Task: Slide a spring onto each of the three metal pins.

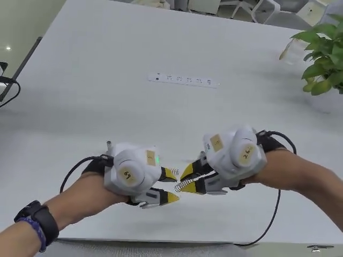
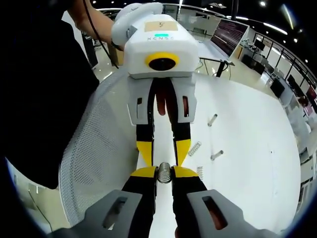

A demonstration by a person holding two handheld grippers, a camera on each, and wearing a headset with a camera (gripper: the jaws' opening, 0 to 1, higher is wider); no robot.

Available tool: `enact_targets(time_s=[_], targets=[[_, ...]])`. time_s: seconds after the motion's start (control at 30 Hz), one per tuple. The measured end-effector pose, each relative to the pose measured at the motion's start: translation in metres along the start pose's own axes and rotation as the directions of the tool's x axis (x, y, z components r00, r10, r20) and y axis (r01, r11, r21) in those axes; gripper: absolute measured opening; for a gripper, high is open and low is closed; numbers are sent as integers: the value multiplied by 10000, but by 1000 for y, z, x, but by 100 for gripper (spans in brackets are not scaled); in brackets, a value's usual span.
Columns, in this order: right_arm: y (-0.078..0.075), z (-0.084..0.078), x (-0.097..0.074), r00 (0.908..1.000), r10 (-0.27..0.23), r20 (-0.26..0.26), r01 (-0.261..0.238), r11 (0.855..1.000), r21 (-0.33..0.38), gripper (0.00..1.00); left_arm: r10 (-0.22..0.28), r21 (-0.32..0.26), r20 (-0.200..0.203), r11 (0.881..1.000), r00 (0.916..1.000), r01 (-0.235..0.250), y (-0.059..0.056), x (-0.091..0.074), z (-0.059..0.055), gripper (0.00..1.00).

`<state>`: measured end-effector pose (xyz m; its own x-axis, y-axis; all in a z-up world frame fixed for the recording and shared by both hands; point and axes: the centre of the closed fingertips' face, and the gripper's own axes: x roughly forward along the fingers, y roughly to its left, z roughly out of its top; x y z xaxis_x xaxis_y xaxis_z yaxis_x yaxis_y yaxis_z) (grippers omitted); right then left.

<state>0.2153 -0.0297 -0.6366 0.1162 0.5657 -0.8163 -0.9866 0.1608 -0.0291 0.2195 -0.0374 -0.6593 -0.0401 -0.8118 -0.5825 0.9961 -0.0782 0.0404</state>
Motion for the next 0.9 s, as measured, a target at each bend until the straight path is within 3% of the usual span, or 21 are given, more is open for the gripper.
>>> enact_targets(time_s=[0.17,0.3,0.4,0.57,0.9], targets=[[-5,2,2,10000,14,-41,-14,10000,-26,8,545,-747,92,9958,9985,-537,6,-16,-14,20],[-9,5,4,10000,23,85,-23,10000,69,8,1055,-1389,259,9851,9941,-1009,13,-29,-23,22],[-11,7,7,10000,67,59,-68,9999,74,8,1607,-2147,351,9652,9864,-1496,20,-42,-33,26],[-15,12,13,9999,147,29,-147,9999,29,8,2241,-2779,387,9385,9738,-2050,29,-59,-47,29],[-30,21,27,9998,203,-82,-203,9998,-42,8,2983,-3370,276,9013,9541,-2721,41,-81,-65,35]])
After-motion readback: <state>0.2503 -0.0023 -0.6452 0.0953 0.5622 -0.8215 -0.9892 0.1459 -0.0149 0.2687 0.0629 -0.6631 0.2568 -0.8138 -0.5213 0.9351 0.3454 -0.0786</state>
